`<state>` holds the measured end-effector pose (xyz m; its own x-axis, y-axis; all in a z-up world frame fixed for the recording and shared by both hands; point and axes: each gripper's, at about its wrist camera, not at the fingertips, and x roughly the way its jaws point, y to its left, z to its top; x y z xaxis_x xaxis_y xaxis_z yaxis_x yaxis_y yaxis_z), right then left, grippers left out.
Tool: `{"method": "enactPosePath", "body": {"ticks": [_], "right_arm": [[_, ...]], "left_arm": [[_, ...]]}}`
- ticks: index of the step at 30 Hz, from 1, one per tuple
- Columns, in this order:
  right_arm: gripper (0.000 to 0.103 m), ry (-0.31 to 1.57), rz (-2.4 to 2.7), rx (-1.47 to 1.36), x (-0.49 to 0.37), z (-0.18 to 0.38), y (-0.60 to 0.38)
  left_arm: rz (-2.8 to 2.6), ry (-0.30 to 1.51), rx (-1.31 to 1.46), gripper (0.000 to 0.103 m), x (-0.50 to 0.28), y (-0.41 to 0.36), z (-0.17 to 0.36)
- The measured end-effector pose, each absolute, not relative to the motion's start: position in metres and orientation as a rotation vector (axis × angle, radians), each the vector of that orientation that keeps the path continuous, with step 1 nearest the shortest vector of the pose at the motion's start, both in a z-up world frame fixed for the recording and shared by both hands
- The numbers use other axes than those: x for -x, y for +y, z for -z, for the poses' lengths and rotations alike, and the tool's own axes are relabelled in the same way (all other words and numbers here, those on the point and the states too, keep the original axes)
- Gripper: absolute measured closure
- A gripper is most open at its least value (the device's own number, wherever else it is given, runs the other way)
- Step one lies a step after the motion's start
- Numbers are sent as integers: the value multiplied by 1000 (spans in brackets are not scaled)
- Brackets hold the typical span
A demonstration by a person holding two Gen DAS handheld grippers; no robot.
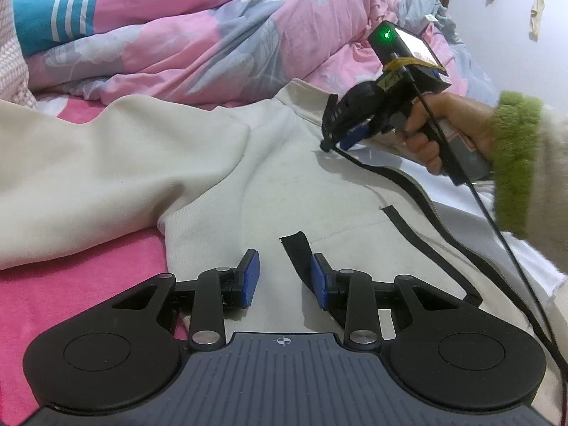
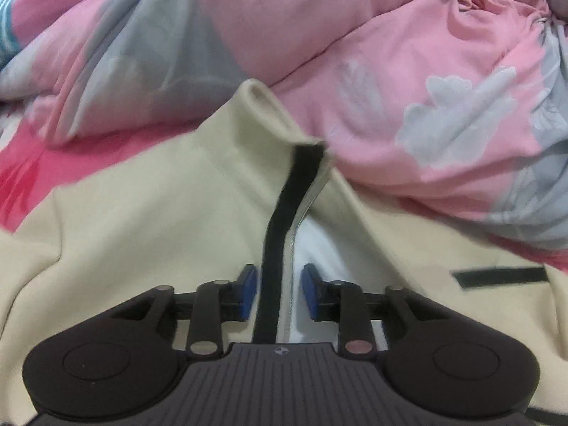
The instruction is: Fold clothes
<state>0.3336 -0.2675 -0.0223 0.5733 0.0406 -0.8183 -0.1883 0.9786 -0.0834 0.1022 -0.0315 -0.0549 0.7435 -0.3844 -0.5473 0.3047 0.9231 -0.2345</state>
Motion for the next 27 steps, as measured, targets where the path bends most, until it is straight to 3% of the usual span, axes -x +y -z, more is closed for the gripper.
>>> {"method": "enactPosePath", "body": {"ticks": [8, 17, 23, 27], "right_arm": [[72, 855, -231, 140, -317, -22, -228], [73, 880, -99, 77, -392, 19, -207], [72, 865, -264, 38, -330, -32, -206], [71, 906, -503, 162, -289, -46, -166]], "left_arm": [[381, 629, 140, 71, -103, -31, 54], [382, 626, 143, 71, -102, -30, 55], [384, 628, 152, 71, -103, -28, 55], [382, 626, 154, 71, -102, -28, 55]]}}
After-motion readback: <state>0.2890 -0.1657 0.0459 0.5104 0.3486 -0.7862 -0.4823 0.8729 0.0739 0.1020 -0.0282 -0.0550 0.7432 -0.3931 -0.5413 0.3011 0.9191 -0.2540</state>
